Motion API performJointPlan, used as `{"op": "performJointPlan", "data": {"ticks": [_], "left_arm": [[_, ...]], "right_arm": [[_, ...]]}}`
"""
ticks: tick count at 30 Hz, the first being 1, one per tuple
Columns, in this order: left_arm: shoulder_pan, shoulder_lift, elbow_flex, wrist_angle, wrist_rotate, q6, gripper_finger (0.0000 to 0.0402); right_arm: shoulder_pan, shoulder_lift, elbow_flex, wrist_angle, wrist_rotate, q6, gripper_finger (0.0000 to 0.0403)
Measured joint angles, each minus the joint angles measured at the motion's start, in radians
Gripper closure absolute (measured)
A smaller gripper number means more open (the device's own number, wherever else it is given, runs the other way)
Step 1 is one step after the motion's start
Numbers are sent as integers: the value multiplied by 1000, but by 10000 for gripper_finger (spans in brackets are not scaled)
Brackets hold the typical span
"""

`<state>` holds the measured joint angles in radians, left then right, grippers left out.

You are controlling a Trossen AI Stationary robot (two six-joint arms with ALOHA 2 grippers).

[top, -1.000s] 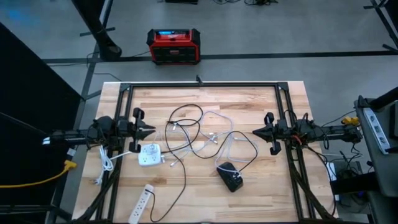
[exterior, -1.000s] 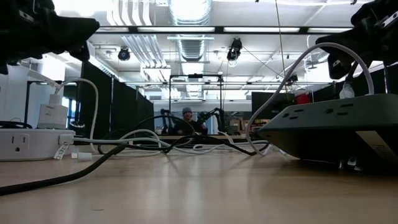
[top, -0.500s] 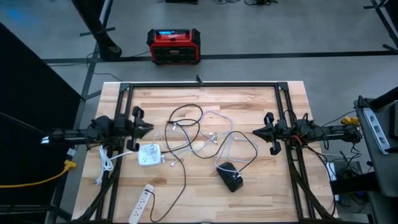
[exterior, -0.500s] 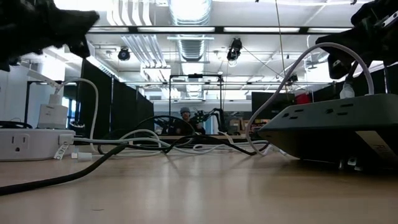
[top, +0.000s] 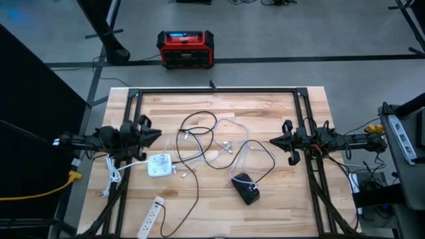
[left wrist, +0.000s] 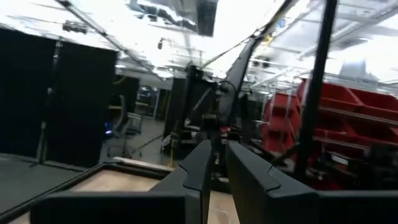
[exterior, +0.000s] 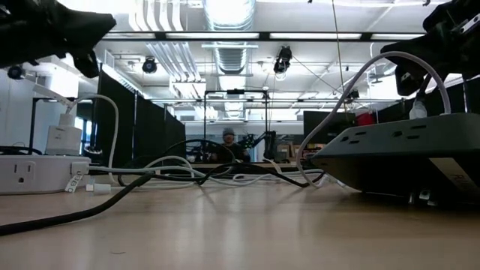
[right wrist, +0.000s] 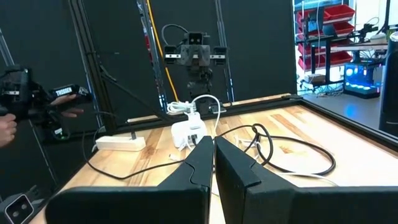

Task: Insert USB
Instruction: Return to Home Position

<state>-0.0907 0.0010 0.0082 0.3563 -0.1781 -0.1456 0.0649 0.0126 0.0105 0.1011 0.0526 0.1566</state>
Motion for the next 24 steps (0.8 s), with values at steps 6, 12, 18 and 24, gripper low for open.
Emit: {"op": "performJointPlan", "data": {"ticks": [6,12,18,24], "left_arm": [[-10,-1,0,-77,30,-6,363],[-31,-1,0,-218,12,-16,363],[-49,-1,0,-296,-168,-117,363],[-53,-1,0,-303,-66,-34,363]], "right_arm": [[0,3,0,1,0,0,403],[0,3,0,0,0,0,403],[0,3,0,1,0,0,403],[0,3,0,0,0,0,403]]}}
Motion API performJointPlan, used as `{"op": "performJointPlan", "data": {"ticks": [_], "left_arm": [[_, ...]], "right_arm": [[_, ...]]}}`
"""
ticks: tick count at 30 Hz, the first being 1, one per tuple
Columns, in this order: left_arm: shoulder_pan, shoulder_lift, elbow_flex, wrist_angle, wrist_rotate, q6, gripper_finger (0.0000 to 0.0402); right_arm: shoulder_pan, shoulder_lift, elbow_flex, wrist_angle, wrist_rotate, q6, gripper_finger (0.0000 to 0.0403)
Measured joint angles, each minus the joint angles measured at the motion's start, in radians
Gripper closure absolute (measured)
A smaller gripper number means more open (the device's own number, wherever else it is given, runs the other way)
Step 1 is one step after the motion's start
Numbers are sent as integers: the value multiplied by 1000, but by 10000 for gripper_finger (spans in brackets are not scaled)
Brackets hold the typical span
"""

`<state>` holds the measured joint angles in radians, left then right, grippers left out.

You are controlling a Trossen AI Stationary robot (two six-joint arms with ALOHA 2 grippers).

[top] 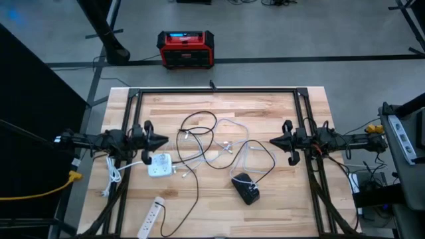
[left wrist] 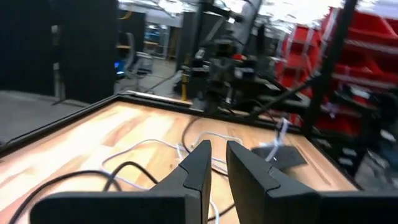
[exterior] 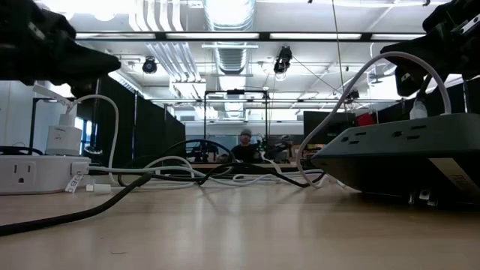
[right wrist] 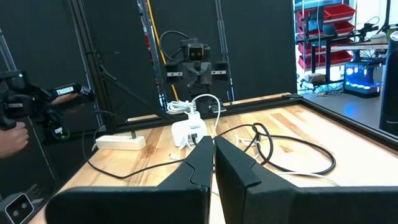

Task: Insert USB
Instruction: Return to Home Position

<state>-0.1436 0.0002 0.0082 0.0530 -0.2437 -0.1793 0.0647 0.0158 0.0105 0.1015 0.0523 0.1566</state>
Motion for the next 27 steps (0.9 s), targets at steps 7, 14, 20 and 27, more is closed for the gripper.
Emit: {"op": "performJointPlan", "data": {"ticks": [7,14,20,27], "left_arm": [[0,0,0,-41,232,247,363],[3,48,0,-41,218,264,363],[3,127,0,-38,211,265,363],[3,181,0,-38,210,266,363]], "right_arm": [[0,0,0,0,0,0,403],[0,0,0,0,0,0,403],[0,0,0,0,0,0,403],[0,0,0,0,0,0,403]]}}
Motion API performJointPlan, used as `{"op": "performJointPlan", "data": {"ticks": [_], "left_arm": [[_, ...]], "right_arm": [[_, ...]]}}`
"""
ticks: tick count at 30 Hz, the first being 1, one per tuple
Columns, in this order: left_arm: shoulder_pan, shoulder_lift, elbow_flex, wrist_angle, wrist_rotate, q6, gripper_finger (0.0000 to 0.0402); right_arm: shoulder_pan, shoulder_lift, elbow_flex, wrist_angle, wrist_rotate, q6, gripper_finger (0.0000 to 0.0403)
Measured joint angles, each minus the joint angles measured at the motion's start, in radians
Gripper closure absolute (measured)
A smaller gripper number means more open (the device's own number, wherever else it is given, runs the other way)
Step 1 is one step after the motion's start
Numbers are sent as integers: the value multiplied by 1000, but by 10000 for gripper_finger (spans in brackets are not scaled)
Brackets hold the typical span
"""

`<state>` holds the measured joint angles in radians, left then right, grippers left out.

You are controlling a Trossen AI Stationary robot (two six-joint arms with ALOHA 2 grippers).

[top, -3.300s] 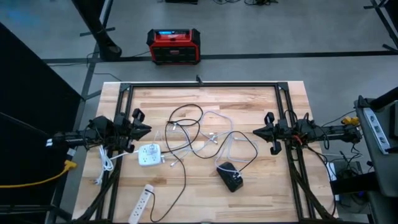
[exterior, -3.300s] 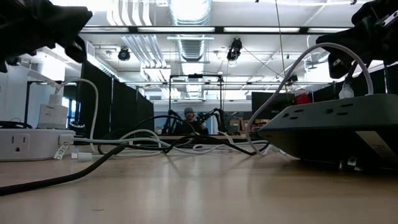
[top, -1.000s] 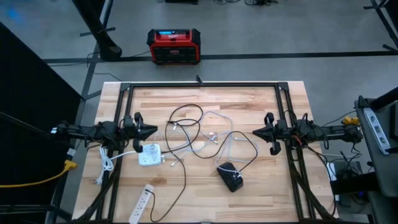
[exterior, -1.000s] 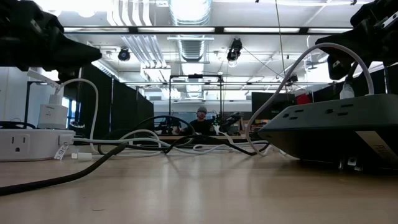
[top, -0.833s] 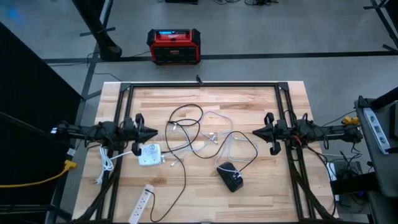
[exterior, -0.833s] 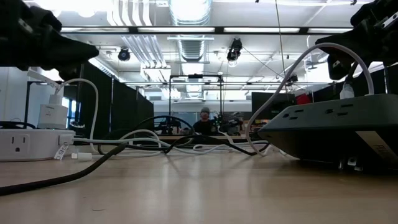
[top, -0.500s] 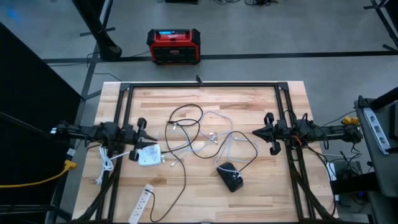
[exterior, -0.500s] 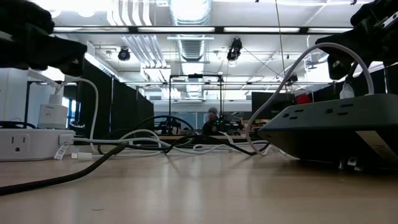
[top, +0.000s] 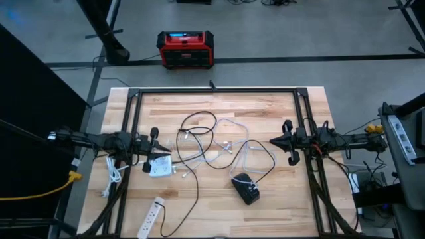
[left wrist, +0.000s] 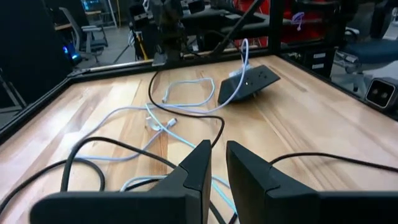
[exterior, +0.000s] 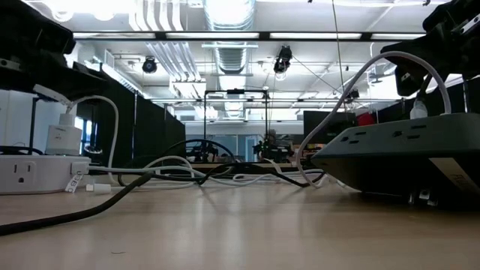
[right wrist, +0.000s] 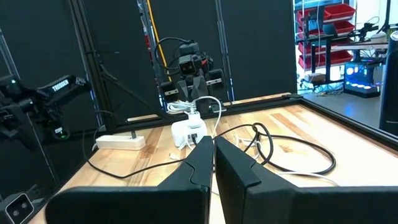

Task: Insert USB
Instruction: Return to Home Position

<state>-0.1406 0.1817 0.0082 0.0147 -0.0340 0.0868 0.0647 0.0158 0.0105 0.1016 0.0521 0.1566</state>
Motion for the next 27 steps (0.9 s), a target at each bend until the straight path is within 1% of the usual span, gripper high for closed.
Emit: {"op": "performJointPlan", "data": {"ticks": [10,27], "left_arm": [[0,33,0,0,-1,0,363],[0,35,0,0,0,0,363]], "right_arm": [[0,0,0,0,0,0,403],[0,0,0,0,0,0,403]]}}
